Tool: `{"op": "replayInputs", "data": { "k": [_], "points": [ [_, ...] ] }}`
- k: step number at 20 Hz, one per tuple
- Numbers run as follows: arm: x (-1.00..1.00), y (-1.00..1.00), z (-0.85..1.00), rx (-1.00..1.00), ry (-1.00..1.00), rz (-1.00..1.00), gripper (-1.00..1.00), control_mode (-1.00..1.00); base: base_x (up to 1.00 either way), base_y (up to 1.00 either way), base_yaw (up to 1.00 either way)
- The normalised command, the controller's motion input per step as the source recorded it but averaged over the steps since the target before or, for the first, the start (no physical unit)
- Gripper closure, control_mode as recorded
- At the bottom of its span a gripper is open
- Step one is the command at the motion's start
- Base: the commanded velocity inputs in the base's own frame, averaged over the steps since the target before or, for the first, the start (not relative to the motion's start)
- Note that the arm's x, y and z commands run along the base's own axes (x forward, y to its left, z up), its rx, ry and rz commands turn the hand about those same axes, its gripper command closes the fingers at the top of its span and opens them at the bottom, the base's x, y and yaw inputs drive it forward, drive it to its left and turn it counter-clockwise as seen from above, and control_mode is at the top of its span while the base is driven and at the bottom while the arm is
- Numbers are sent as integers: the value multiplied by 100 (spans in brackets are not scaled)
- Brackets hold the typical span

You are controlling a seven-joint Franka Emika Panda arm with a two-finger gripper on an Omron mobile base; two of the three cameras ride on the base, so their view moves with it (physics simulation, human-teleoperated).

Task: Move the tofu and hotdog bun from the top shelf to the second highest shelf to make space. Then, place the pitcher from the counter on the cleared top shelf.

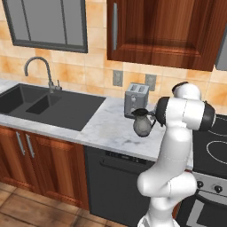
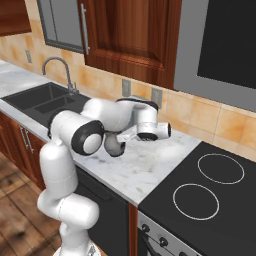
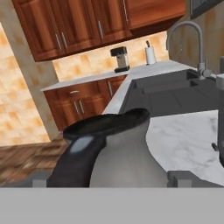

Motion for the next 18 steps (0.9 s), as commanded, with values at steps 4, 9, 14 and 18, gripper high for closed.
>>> {"op": "replayInputs", "data": {
  "k": [4,9,14,18],
  "points": [
    [-7,29,-24,-1,2,0,100,-100,0,0,0],
    [0,11,-5,0,1,0,100,-100,0,0,0],
    [0,3,0,0,0,0,100,-100,0,0,0],
    [-14,38,0,0,-8,0,100,-100,0,0,0]
  ]
}}
